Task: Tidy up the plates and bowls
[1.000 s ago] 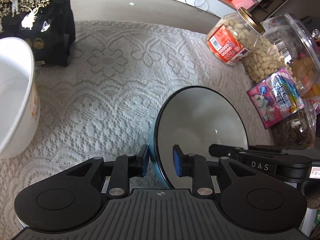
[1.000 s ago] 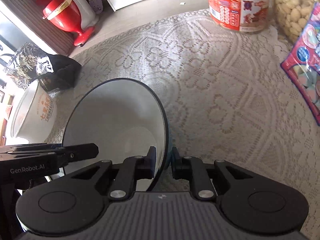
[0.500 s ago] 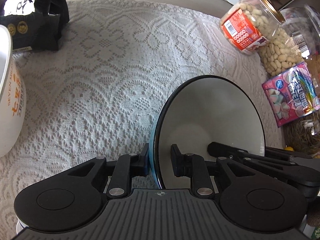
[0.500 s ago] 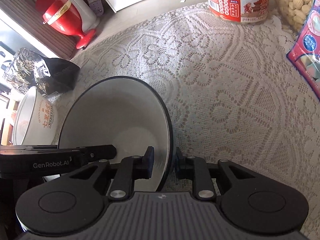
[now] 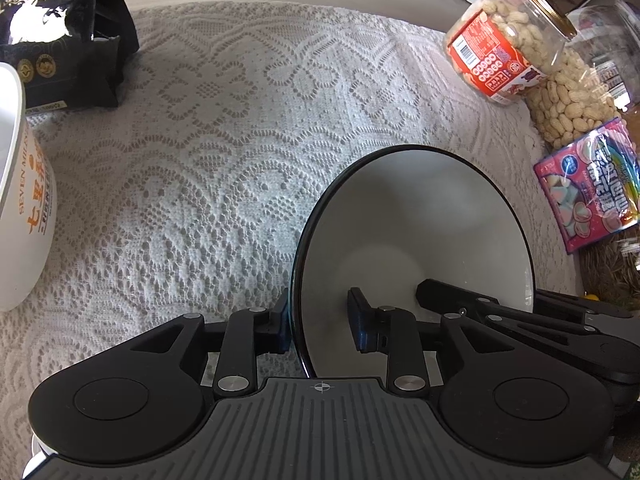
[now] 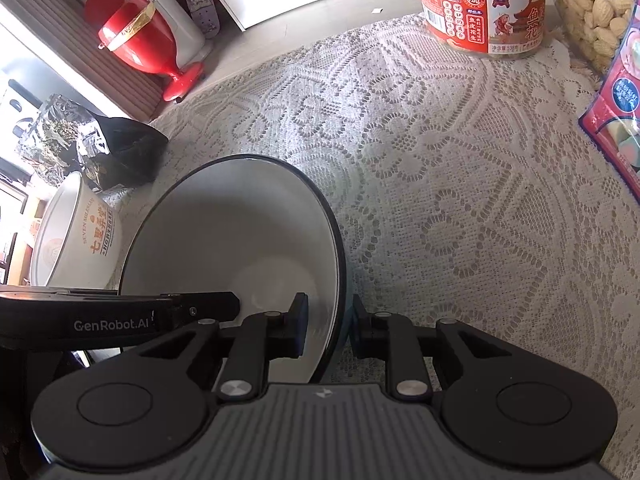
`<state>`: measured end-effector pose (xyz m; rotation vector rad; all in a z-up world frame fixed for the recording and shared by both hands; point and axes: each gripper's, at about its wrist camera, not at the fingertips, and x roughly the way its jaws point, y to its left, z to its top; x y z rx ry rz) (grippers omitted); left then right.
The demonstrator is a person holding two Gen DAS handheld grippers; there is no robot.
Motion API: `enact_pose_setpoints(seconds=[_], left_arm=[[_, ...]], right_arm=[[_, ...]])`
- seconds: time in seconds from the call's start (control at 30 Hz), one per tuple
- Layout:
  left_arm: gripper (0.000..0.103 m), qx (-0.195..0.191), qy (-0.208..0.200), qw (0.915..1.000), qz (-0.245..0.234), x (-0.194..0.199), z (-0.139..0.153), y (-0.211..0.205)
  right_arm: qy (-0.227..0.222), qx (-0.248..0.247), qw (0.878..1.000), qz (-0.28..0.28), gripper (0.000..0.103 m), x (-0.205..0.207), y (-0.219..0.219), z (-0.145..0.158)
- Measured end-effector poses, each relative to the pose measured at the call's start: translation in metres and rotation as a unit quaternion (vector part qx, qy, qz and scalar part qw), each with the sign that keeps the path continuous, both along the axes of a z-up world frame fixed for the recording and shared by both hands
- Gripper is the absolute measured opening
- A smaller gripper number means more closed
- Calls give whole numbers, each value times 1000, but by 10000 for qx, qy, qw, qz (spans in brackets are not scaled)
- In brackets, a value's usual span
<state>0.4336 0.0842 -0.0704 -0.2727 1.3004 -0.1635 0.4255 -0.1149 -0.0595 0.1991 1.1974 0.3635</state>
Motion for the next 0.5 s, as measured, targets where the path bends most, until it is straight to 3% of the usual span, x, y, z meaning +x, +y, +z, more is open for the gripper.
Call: enact_pose_setpoints(seconds=[0.13, 0.3, 0.5], left_arm=[[38, 132, -34, 9999, -44, -1, 1, -7], [38, 162, 17, 9998, 69, 0, 0, -9], [39, 175, -69, 9998, -8, -2, 0, -10]], right_arm=[[88, -74, 9999, 13, 30, 3, 5, 1], [259, -282, 9993, -10, 29, 10, 10, 2], [156, -306, 9994, 83, 29, 6, 10, 2]])
